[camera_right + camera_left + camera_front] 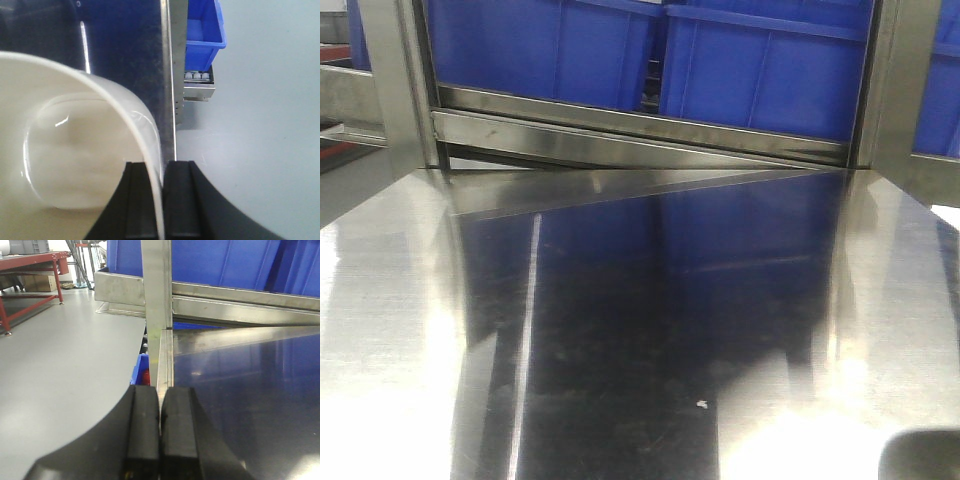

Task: Move white bin to right shelf second layer
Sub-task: 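Lift the white bin off the steel table with the right gripper, then turn the base away from the table, holding the bin in the right gripper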

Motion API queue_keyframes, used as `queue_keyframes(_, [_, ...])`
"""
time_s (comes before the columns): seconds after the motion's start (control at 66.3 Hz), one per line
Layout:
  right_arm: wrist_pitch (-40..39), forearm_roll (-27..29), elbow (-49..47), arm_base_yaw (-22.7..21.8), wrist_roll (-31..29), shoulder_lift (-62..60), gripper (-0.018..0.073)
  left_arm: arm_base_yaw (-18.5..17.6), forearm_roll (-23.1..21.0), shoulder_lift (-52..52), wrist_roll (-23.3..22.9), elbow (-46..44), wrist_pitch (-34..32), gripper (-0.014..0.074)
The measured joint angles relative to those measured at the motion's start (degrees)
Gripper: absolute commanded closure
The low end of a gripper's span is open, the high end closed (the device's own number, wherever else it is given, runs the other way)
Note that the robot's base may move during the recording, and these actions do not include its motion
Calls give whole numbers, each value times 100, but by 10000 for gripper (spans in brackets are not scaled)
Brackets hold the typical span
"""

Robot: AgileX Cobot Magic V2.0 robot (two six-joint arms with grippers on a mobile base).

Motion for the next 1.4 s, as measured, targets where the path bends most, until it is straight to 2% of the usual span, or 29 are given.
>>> queue_keyframes(1.402, [-167,-13,48,0,-75,-1,511,0,0,0,0,0,0,512])
